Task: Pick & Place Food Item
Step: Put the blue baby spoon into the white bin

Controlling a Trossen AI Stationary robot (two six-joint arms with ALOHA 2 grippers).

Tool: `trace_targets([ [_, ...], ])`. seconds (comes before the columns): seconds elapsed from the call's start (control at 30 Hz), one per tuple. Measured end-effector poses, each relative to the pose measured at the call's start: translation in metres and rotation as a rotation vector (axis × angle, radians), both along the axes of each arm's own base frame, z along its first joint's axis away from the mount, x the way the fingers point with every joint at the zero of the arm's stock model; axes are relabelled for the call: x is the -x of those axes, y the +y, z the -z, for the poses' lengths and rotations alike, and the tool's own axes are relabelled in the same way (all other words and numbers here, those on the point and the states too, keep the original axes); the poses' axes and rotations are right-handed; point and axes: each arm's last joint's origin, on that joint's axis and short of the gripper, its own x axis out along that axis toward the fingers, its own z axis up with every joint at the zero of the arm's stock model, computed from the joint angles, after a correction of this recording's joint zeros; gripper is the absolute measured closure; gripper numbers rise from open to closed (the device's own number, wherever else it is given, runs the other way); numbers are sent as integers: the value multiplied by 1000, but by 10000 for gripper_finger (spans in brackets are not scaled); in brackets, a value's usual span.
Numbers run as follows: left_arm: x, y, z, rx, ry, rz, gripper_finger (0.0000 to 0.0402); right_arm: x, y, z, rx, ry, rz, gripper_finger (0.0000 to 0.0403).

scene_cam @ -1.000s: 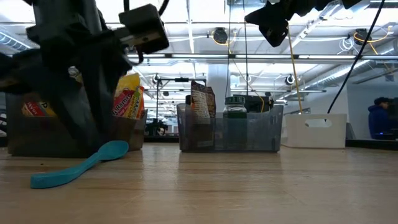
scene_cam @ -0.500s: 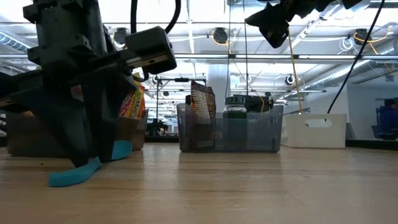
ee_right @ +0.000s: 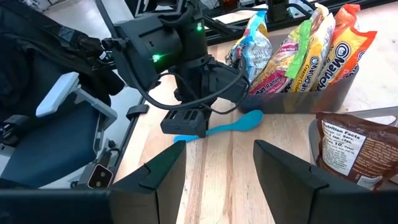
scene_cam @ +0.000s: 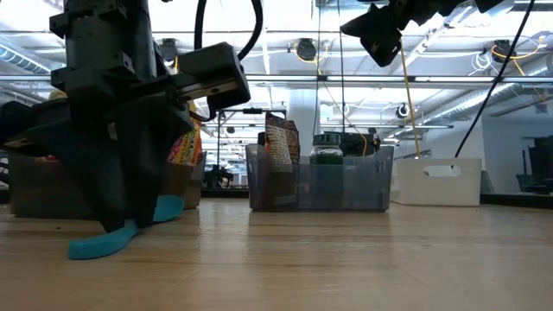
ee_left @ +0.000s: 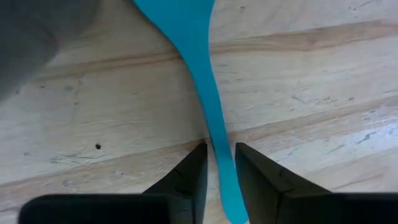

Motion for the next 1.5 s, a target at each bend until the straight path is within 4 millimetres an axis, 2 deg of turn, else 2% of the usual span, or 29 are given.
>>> trace_targets([
  [0.27, -3, 4, 0, -35, -35, 27, 392, 0, 0, 0, 0, 0, 0, 222],
  [0.53, -12, 2, -1, 4, -121, 102, 397, 0, 0, 0, 0, 0, 0, 222],
  [0.7, -15, -1, -10, 16, -109, 187, 398, 0, 0, 0, 0, 0, 0, 222],
  [0.97, -28, -2, -47, -20, -124, 266, 393, 0, 0, 0, 3, 0, -1, 222],
  [1.1, -34, 4, -61, -31, -113, 265, 385, 0, 0, 0, 2, 0, -1, 222],
  [1.27, -44, 17, -79, -26, -153, 244, 394, 0, 0, 0, 1, 0, 0, 222],
  [1.4, -45, 28, -113, -124, -287, 341, 397, 0, 0, 0, 1, 2, 0, 222],
  [1.5, -36, 34, -141, -204, -361, 332, 389, 0, 0, 1, 3, 13, 0, 222],
])
